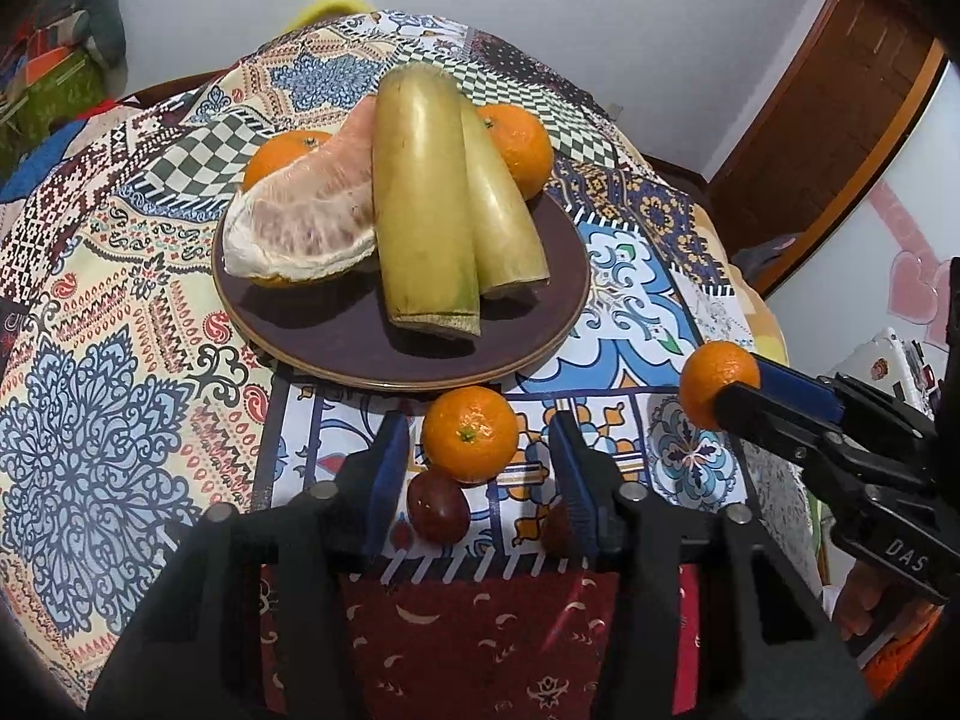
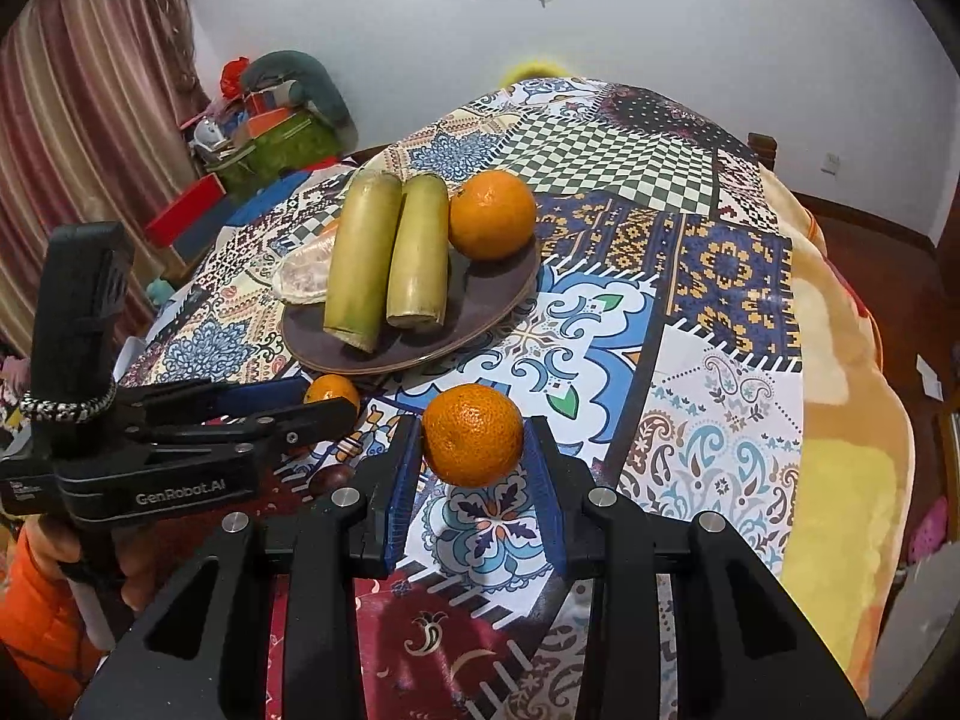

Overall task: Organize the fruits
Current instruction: 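Grasp a small mandarin with the right tool while the left tool grasps another, then carry both small mandarins onto the plate and open both tools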

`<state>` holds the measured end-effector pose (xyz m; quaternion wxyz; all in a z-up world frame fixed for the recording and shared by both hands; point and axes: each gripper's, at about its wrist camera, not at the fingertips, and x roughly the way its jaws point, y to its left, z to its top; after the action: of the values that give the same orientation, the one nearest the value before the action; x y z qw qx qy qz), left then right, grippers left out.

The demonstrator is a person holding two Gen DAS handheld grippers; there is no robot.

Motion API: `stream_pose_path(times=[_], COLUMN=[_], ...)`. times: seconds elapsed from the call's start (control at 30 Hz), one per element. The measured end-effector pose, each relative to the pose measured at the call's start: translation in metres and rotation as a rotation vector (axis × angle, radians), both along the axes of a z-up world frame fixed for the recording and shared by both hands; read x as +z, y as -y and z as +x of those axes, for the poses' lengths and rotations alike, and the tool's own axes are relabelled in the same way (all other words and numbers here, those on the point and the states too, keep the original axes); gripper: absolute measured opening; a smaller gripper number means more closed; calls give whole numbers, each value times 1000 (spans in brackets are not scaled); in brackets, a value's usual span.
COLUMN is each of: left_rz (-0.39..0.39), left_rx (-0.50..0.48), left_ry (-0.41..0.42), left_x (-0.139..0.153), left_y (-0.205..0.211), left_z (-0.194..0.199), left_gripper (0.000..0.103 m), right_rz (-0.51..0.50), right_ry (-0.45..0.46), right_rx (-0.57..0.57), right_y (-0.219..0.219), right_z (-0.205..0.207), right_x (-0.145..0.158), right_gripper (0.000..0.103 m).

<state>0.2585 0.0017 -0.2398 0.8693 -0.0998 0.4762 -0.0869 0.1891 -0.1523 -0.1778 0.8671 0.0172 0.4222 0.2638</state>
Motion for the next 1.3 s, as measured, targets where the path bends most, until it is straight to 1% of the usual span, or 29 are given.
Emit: stream_pose_path(times=[0.03,0.1,0.3,0.5,0.67,0.77,0.9,1.03,1.3], left_rz=[-1,9,0,-13,-8,9,24,28,35], left_rx=[0,3,1,14,46,70,93,107,105], left_ry=[-3,-8,12,65,112,134,143,137,120], left_x=[-1,-3,1,21,38,45,47,43,32], left_y=[0,0,-1,-11,-24,-32,-42,-49,-48], left_z=[1,2,-3,-13,-16,-17,-13,-9,5], left_gripper=[38,34,34,34,34,34,34,34,34], right_rz=[1,2,1,5,8,14,17,13,3], right_ry=[-1,0,10,33,60,73,88,95,69], right_rx=[0,-1,-2,-4,-3,-3,0,2,8], right_y=[0,1,1,-1,-5,-7,-10,-15,-27], right_z=[1,1,4,10,17,22,29,40,66], right_x=[0,0,3,11,19,23,27,26,14], right_gripper=[32,32,32,32,32,32,32,32,32])
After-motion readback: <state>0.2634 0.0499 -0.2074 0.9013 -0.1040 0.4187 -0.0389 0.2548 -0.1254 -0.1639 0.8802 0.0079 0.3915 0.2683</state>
